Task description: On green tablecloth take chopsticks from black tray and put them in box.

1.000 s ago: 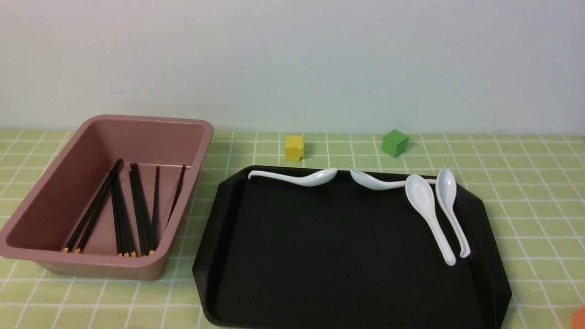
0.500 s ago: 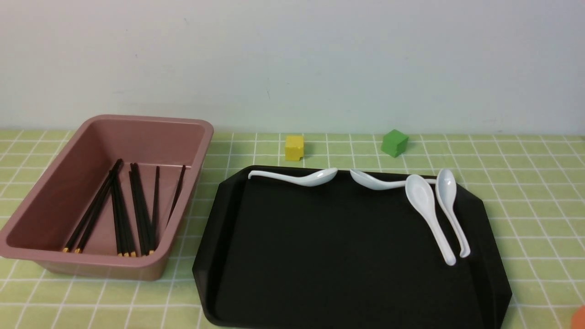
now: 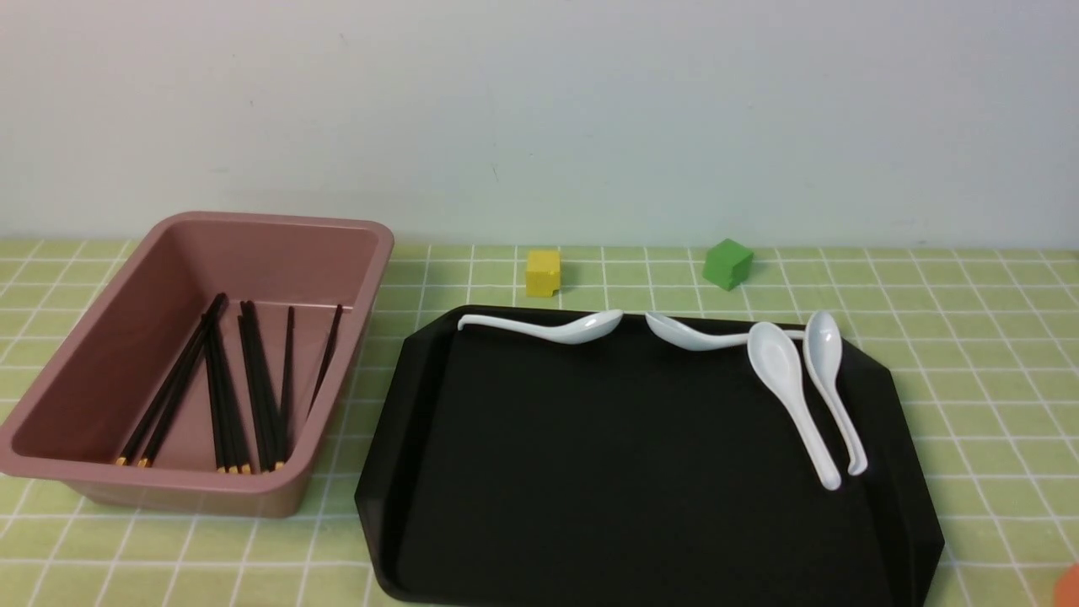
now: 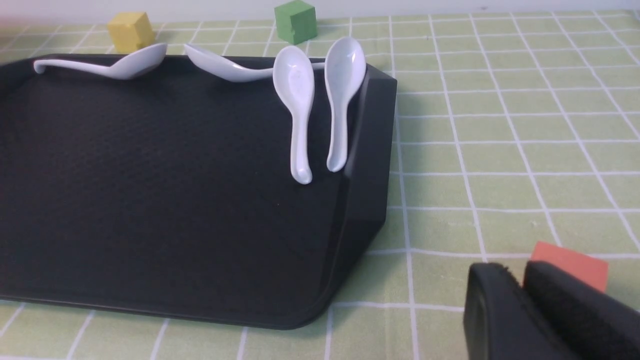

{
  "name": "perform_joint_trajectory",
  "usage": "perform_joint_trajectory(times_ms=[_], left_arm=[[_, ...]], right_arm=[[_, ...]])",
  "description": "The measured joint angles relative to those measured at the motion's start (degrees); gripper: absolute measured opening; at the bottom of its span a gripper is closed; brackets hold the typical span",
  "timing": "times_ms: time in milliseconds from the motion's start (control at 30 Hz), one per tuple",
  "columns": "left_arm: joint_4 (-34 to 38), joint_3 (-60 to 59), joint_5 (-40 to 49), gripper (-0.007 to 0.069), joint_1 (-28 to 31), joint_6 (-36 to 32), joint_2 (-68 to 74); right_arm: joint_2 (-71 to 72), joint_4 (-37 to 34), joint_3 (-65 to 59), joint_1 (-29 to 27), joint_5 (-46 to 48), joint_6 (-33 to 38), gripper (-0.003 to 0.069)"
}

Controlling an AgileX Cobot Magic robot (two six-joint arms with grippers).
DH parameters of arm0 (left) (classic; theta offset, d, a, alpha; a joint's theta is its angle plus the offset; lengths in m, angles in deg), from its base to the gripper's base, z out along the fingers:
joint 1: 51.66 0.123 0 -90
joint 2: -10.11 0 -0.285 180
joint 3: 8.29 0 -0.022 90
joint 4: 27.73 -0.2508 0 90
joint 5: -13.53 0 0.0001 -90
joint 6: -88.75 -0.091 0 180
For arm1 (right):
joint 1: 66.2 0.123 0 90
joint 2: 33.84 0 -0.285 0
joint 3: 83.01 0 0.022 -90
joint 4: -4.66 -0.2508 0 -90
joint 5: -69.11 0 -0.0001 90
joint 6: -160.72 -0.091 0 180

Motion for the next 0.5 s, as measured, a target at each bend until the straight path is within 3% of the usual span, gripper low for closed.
perform_joint_trajectory(times_ms=[500], left_arm=[[0.0, 0.0, 0.0, 0.0237, 0.0, 0.0, 0.0]], right_arm=[[0.0, 0.0, 0.0, 0.0, 0.0, 0.0, 0.0122]])
